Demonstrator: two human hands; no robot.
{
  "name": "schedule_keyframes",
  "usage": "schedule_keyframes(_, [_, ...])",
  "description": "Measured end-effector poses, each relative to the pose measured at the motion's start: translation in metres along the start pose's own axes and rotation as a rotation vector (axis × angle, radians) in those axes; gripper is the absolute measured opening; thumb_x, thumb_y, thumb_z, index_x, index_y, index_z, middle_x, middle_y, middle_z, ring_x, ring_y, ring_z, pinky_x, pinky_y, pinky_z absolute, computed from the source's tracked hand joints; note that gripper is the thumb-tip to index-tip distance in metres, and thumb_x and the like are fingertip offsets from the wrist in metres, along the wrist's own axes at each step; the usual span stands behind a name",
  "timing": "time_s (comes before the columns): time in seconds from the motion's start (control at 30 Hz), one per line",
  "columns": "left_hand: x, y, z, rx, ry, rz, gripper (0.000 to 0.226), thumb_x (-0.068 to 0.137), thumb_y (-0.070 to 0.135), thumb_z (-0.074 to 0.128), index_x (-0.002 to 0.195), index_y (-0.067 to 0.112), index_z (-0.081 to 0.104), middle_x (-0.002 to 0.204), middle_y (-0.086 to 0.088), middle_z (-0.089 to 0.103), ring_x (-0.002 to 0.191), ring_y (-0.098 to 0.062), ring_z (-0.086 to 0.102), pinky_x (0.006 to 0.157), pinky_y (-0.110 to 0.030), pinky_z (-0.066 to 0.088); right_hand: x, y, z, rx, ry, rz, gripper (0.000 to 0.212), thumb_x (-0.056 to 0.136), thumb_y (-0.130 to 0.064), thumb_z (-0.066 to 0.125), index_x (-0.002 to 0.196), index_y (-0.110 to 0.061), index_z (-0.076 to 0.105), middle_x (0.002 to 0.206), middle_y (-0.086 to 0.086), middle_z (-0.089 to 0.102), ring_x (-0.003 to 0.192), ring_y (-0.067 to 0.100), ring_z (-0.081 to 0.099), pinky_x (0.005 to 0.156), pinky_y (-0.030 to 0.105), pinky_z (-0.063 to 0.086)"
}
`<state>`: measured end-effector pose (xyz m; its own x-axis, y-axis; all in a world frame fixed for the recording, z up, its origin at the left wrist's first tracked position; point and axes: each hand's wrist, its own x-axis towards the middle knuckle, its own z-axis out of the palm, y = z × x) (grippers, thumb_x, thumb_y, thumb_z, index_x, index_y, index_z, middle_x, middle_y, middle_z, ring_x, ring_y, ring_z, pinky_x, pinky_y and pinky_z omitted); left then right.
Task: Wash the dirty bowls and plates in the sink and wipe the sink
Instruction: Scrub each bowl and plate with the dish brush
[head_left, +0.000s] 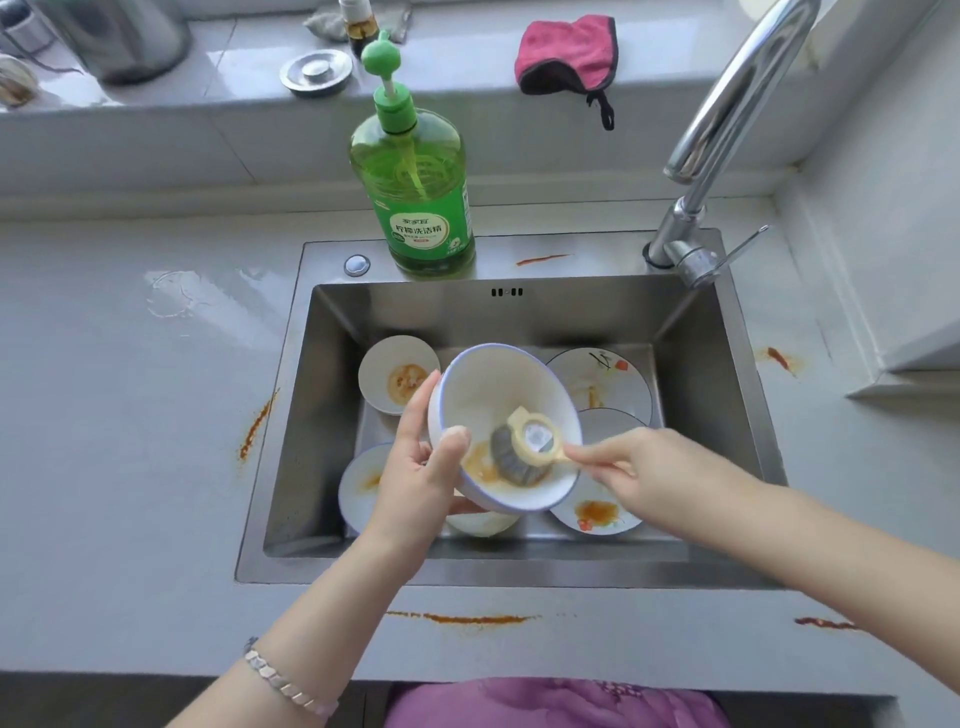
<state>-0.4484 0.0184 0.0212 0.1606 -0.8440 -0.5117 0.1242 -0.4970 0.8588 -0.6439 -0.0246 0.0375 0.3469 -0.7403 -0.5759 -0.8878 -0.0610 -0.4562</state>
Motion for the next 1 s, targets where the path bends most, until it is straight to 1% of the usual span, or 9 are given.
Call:
schedule_keyframes(0.17, [-0.005,-0.008,0.011,0.052,-0.046,-0.018,0.052,0.094,0.006,0.041,0.132,0.042,0.039,0.083,0.024,0.069,0.079,-0.003,0.068,0.072,-0.039,0.059,0.001,-0.022,0.001,0.056,-0.018,-0.131,0.033,0.097,-0.031,0.042,0.122,-0.049,0.054,0.109,-0.015,0.066,0.101,0.015,0.06,0.075,0.023,0.042])
schedule_keyframes(0.3, [-0.002,-0.003,0.0,-0.011,0.014,-0.015,0.051,0.095,0.007,0.041,0.135,0.038,0.038,0.073,0.03,0.066,0.069,0.0,0.068,0.052,-0.032,0.057,0.003,-0.002,-0.007,-0.183,0.017,-0.033,0.037,0.098,-0.029,0.038,0.126,-0.052,0.048,0.101,-0.007,0.066,0.088,0.017,0.054,0.071,0.029,0.042])
schedule_keyframes(0.4, [-0.002,0.0,0.0,0.016,-0.011,0.002,0.051,0.092,0.01,0.046,0.135,0.037,0.039,0.074,0.027,0.066,0.069,0.001,0.067,0.049,-0.029,0.055,-0.016,-0.019,0.003,0.142,-0.131,-0.131,0.033,0.096,-0.031,0.045,0.12,-0.05,0.055,0.09,-0.025,0.062,0.096,0.007,0.058,0.086,0.017,0.042])
schedule_keyframes(0.47, [-0.005,-0.002,0.006,0.028,-0.045,-0.019,0.051,0.094,0.007,0.041,0.134,0.038,0.04,0.077,0.026,0.067,0.069,0.0,0.067,0.049,-0.028,0.054,-0.005,-0.024,0.005,0.145,-0.032,-0.177,0.033,0.096,-0.03,0.045,0.121,-0.05,0.055,0.093,-0.021,0.067,0.091,0.01,0.057,0.077,0.019,0.043])
schedule_keyframes(0.57, [-0.002,-0.002,0.002,-0.031,-0.017,-0.036,0.051,0.091,0.013,0.048,0.134,0.039,0.04,0.087,0.019,0.069,0.074,-0.003,0.069,0.051,-0.033,0.055,0.011,-0.012,-0.004,-0.16,0.132,-0.099,0.039,0.098,-0.028,0.038,0.126,-0.053,0.047,0.095,-0.004,0.068,0.078,0.018,0.054,0.066,0.028,0.036])
schedule_keyframes(0.73, [0.001,-0.003,-0.002,0.016,0.007,-0.008,0.056,0.082,0.019,0.051,0.134,0.039,0.041,0.077,0.021,0.068,0.071,-0.002,0.068,0.056,-0.038,0.058,-0.01,-0.026,0.004,0.078,-0.116,-0.15,0.033,0.097,-0.034,0.042,0.123,-0.052,0.052,0.066,-0.03,0.051,0.065,0.001,0.049,0.066,0.016,0.037])
schedule_keyframes(0.8, [-0.004,-0.007,0.005,0.021,-0.019,-0.028,0.053,0.088,0.013,0.049,0.135,0.037,0.04,0.077,0.024,0.069,0.07,-0.002,0.068,0.061,-0.038,0.059,0.002,-0.026,0.002,0.106,-0.036,-0.152,0.033,0.097,-0.033,0.043,0.123,-0.05,0.053,0.089,-0.029,0.065,0.082,0.0,0.059,0.065,0.017,0.038])
schedule_keyframes(0.87, [-0.005,-0.008,0.003,0.0,-0.009,-0.035,0.052,0.091,0.011,0.048,0.135,0.038,0.039,0.076,0.023,0.069,0.068,-0.001,0.068,0.056,-0.036,0.058,0.013,-0.014,-0.003,-0.047,0.05,-0.071,0.034,0.098,-0.032,0.04,0.126,-0.05,0.05,0.109,-0.006,0.068,0.102,0.019,0.058,0.071,0.027,0.038])
schedule_keyframes(1.0, [0.002,-0.006,-0.008,0.009,0.038,-0.019,0.051,0.093,0.006,0.043,0.132,0.038,0.043,0.077,0.017,0.065,0.065,0.0,0.066,0.048,-0.032,0.055,-0.007,-0.013,0.015,0.108,-0.116,-0.07,0.031,0.097,-0.034,0.044,0.123,-0.047,0.054,0.095,-0.023,0.064,0.085,-0.003,0.059,0.075,0.013,0.043])
